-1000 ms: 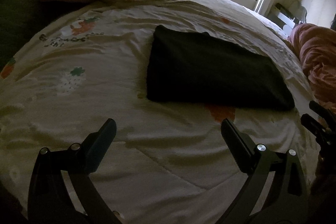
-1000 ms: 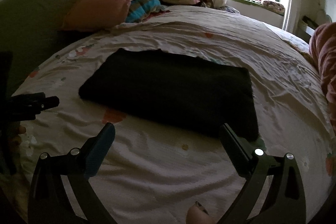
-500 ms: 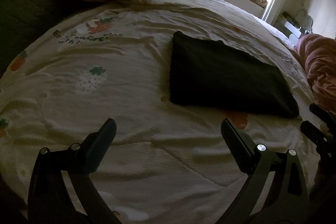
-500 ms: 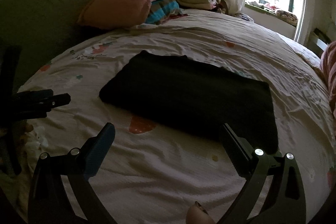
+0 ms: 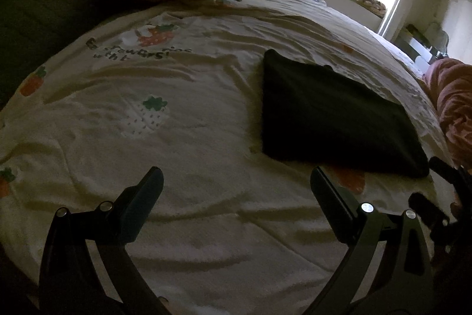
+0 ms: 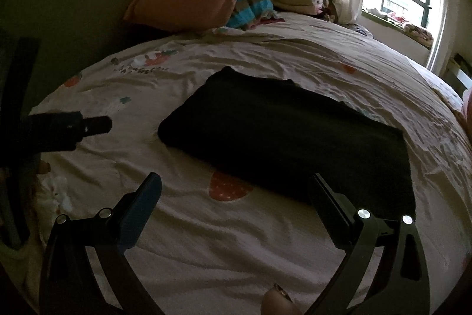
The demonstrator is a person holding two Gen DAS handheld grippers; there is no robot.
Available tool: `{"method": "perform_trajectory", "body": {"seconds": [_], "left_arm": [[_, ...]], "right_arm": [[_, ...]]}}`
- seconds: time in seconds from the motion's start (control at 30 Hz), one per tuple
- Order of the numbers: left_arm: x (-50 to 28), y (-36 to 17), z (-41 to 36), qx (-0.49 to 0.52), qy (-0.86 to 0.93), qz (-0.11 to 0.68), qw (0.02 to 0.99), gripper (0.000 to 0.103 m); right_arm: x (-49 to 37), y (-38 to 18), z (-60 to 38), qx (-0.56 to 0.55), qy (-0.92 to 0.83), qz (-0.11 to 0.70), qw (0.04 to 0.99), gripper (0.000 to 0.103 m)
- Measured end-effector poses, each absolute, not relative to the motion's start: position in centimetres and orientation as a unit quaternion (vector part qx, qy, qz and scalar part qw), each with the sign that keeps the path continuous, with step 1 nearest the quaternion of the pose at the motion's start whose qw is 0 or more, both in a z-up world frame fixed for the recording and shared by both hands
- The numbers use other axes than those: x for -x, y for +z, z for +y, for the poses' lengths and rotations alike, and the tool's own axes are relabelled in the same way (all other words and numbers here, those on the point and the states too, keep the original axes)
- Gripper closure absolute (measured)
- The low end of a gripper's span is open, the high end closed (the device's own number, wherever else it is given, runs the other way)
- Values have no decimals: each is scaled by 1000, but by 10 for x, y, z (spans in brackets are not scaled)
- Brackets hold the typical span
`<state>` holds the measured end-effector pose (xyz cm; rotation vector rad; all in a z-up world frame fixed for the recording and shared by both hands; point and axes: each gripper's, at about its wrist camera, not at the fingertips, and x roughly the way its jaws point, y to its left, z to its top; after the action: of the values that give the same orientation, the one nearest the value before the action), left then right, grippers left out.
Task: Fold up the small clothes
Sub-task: 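Grasp the edge of the folded shirt with the right gripper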
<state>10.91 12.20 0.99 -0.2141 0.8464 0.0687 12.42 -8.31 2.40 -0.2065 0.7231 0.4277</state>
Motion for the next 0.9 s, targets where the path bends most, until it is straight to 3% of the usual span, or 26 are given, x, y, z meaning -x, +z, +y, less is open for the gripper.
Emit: {"method": "perform_trajectory", "body": {"seconds": [0.9], "left_arm": [[-177, 0, 158, 85, 62, 435, 894, 10]], "right_arm": [[-174, -39, 12, 246, 205, 353, 879, 5]]}}
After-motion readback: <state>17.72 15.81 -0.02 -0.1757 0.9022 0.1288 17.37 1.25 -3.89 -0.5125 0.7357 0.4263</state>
